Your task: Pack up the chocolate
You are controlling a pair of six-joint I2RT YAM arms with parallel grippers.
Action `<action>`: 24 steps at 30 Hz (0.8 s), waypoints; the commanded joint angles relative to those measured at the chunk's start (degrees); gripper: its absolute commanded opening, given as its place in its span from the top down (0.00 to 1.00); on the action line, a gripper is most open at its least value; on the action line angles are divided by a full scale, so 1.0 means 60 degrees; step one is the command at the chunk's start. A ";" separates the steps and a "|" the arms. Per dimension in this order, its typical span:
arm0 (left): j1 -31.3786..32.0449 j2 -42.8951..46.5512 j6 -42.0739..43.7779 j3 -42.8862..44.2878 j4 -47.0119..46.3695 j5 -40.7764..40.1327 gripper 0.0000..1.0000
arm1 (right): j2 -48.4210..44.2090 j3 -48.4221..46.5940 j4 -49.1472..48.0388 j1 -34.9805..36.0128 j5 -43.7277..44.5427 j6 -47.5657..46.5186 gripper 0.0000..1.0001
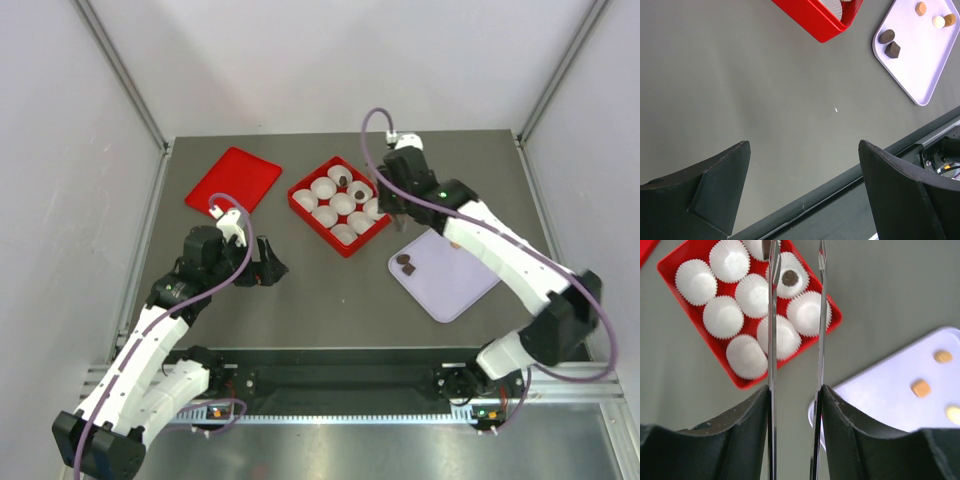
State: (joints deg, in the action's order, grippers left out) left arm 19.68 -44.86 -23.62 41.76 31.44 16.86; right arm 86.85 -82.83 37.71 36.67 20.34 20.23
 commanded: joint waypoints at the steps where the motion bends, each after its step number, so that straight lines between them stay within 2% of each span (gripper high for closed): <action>1: 0.0045 0.0094 0.0069 -0.0031 -0.0406 -0.0012 0.06 | -0.1841 0.1317 0.0934 0.0159 0.0331 0.0319 0.56; 6: 0.0045 0.0006 0.0069 -0.0031 -0.0436 0.0090 0.06 | -0.3981 0.3268 0.1887 0.0159 0.0142 0.0817 0.56; 8: 0.0045 -0.0038 0.0083 -0.0031 -0.0436 0.0119 0.06 | -0.4424 0.3622 0.2107 0.0173 -0.0456 0.0876 0.56; 12: 0.0045 -0.0052 0.0084 -0.0031 -0.0421 0.0090 0.06 | -0.5375 0.4369 0.2765 0.0261 -0.0650 0.1154 0.55; 18: 0.0045 -0.0067 0.0069 -0.0031 -0.0436 0.0061 0.06 | -0.6051 0.5276 0.3089 0.0320 -0.1148 0.1477 0.53; 24: 0.0045 -0.0067 0.0069 -0.0031 -0.0436 0.0046 0.06 | -0.6126 0.5894 0.2709 0.0656 -0.1325 0.2091 0.53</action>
State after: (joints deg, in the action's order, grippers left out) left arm 19.68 -45.15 -23.62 41.76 31.42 17.04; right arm 50.52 -47.88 55.42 39.40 12.88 29.80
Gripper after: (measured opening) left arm 0.939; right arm 0.467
